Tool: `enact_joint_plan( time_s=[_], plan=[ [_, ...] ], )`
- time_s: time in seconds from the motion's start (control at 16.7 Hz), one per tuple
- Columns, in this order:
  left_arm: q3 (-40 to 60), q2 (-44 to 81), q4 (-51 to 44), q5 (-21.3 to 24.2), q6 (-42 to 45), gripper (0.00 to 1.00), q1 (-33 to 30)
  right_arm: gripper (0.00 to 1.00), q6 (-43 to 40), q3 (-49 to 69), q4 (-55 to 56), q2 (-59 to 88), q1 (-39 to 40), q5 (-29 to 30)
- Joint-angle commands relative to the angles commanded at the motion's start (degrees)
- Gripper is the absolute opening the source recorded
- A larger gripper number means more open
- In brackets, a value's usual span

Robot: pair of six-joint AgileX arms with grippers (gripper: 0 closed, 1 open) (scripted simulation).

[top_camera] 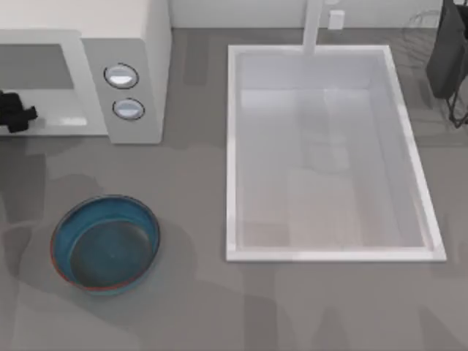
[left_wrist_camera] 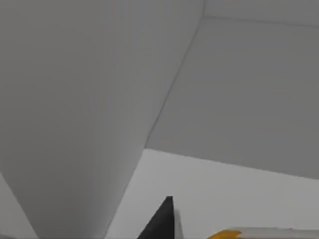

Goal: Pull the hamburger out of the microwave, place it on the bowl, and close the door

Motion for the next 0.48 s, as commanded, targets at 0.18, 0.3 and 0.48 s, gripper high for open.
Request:
enact_joint_plan(
  time_s=[0.18,0.3,0.48],
  plan=[
    [-12.2,-3.5,7.6,1.8,0.6,0.00,1.9,1.00,0.0,0.0,0.0,0.0,0.0,0.0],
    [-20.6,-6.0,12.8,3.0,1.0,0.00,3.3,1.00,0.0,0.0,0.0,0.0,0.0,0.0],
    [-30.9,-9.3,19.8,4.7,1.6,0.00,5.1,1.00,0.0,0.0,0.0,0.0,0.0,0.0]
  ],
)
